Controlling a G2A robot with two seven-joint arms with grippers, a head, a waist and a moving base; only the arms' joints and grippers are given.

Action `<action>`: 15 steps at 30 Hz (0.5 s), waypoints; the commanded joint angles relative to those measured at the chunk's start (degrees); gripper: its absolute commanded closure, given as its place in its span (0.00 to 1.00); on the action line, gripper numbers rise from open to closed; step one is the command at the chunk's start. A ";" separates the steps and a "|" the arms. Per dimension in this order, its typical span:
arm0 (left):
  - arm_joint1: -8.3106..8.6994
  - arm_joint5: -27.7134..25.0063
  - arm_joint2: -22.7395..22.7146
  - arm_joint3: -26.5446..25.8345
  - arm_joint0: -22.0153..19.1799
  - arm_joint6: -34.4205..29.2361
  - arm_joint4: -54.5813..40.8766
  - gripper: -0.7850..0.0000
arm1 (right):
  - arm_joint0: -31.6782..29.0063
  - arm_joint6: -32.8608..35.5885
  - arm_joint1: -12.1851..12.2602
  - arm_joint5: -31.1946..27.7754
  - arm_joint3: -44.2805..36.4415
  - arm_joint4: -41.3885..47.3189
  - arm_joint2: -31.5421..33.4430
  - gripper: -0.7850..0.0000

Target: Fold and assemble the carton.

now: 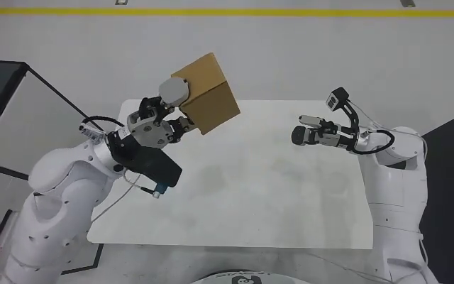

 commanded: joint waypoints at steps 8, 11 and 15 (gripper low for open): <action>-0.48 -3.22 1.00 -0.14 -0.05 -8.78 -9.66 1.00 | 0.00 0.00 0.00 0.00 0.00 0.00 0.00 0.00; -0.48 -3.22 1.00 -0.14 -0.05 -8.78 -9.66 1.00 | 0.00 0.00 0.00 0.00 0.00 0.00 0.00 0.00; -0.82 -2.62 1.23 1.21 1.05 -9.93 -16.61 1.00 | 0.00 0.00 0.00 0.00 0.00 0.00 0.00 0.00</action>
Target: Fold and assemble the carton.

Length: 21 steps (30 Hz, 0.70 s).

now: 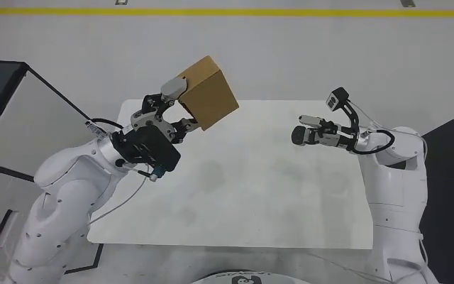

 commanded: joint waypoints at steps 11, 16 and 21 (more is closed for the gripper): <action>-0.73 -2.60 -2.14 0.48 -0.07 -20.46 -37.86 1.00 | 0.00 0.00 0.00 0.00 0.00 0.00 0.00 0.00; -1.06 0.39 -2.34 -0.36 1.94 -21.29 -44.33 1.00 | 0.00 0.00 0.00 0.00 0.00 0.00 0.00 0.00; -1.25 2.71 -2.58 -0.32 3.45 -21.89 -48.03 1.00 | 0.00 0.00 0.00 0.00 0.00 0.00 0.00 0.00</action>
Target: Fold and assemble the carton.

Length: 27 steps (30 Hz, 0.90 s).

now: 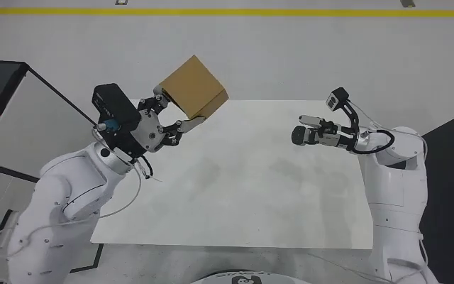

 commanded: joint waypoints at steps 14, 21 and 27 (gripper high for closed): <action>0.17 8.33 -1.70 4.28 -0.31 -21.94 -29.22 1.00 | 0.00 0.00 0.00 0.00 0.00 0.00 0.00 0.00; 0.36 9.56 -4.10 7.46 -2.11 -30.97 -49.48 1.00 | 0.00 0.00 0.00 0.00 0.00 0.00 0.00 0.00; 0.30 10.28 -5.01 9.36 -2.24 -33.44 -61.18 1.00 | 0.00 0.00 0.00 0.00 0.00 0.00 0.00 0.00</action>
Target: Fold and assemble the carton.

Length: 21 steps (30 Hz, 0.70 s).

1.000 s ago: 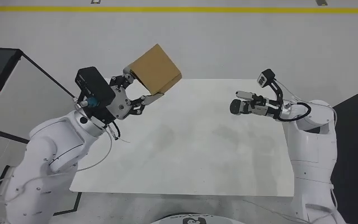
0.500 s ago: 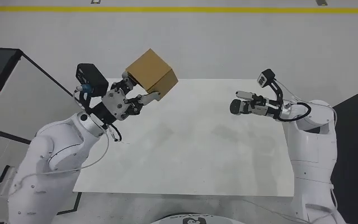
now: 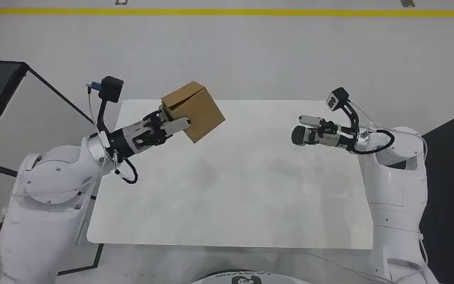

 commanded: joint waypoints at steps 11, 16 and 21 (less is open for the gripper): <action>-0.03 -2.67 -1.25 3.84 -0.42 -6.29 -15.75 1.00 | 0.00 0.00 0.00 0.00 0.00 0.00 0.00 0.00; 0.01 -3.64 -0.94 5.54 -1.04 -9.54 -18.57 1.00 | 0.00 0.00 0.00 0.00 0.00 0.00 0.00 0.00; 0.04 -2.69 -0.57 5.75 -2.07 -10.97 -19.91 1.00 | 0.00 0.00 0.00 0.00 0.00 0.00 0.00 0.00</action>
